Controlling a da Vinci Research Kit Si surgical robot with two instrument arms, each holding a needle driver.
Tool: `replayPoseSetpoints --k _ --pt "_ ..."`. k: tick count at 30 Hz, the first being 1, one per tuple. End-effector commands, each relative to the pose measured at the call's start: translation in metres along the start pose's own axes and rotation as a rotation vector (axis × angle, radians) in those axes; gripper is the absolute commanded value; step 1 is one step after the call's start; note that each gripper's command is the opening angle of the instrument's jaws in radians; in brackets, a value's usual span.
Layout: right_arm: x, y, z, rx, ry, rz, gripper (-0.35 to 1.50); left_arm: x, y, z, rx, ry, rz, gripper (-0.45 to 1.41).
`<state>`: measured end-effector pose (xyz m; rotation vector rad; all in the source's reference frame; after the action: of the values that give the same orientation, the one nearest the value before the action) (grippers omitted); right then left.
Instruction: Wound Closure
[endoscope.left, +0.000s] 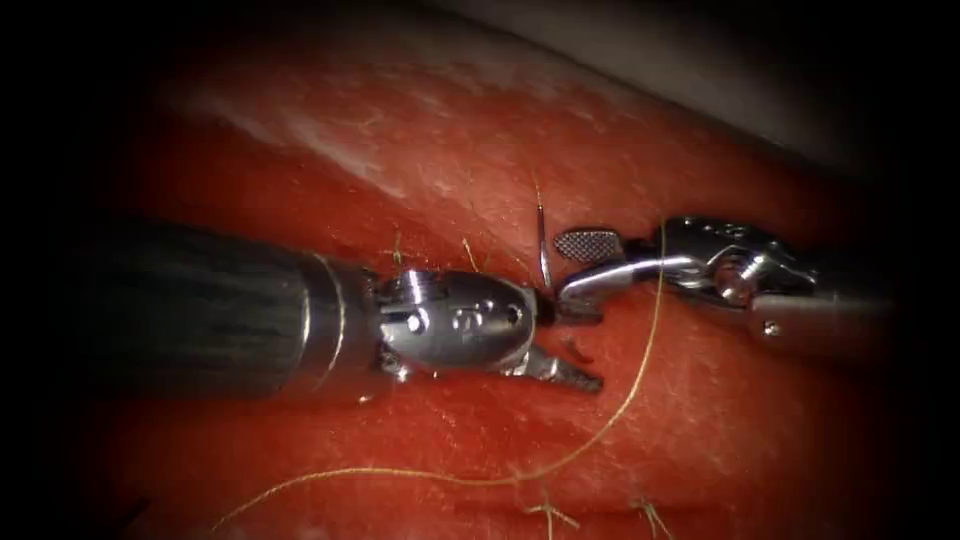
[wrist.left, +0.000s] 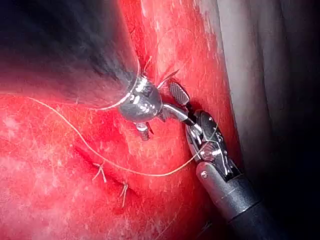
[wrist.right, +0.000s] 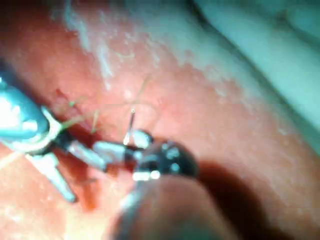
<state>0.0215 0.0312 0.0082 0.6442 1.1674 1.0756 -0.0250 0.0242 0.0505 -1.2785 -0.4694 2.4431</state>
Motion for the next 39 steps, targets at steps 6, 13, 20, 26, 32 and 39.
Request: replayPoseSetpoints --k 6,13,20,26,32,39 --pt "-0.0001 -0.0001 0.0005 0.001 0.003 -0.001 1.38 -0.0008 0.0009 0.0000 0.007 0.022 -0.022 -0.35" --pt "-0.0007 -0.0010 -0.0008 0.005 -0.008 -0.001 1.35 0.0000 0.0000 -0.0020 0.069 0.040 -0.177 -0.35" --pt "-0.0010 -0.0022 -0.0028 0.001 -0.037 0.000 1.31 0.0014 0.0006 -0.0035 -0.094 0.093 -0.276 -0.35" --pt "-0.0013 -0.0036 -0.0040 0.022 -0.074 -0.003 1.31 0.0025 0.0011 -0.0059 -0.336 0.187 -0.507 -0.35" --pt "-0.0016 -0.0045 -0.0045 0.027 -0.121 -0.022 1.31 0.0035 0.0005 -0.0080 -0.480 0.261 -0.612 -0.35" --pt "-0.0014 -0.0050 -0.0050 0.031 -0.127 -0.054 1.31 0.0056 0.0000 -0.0117 -0.540 0.314 -0.585 -0.35"
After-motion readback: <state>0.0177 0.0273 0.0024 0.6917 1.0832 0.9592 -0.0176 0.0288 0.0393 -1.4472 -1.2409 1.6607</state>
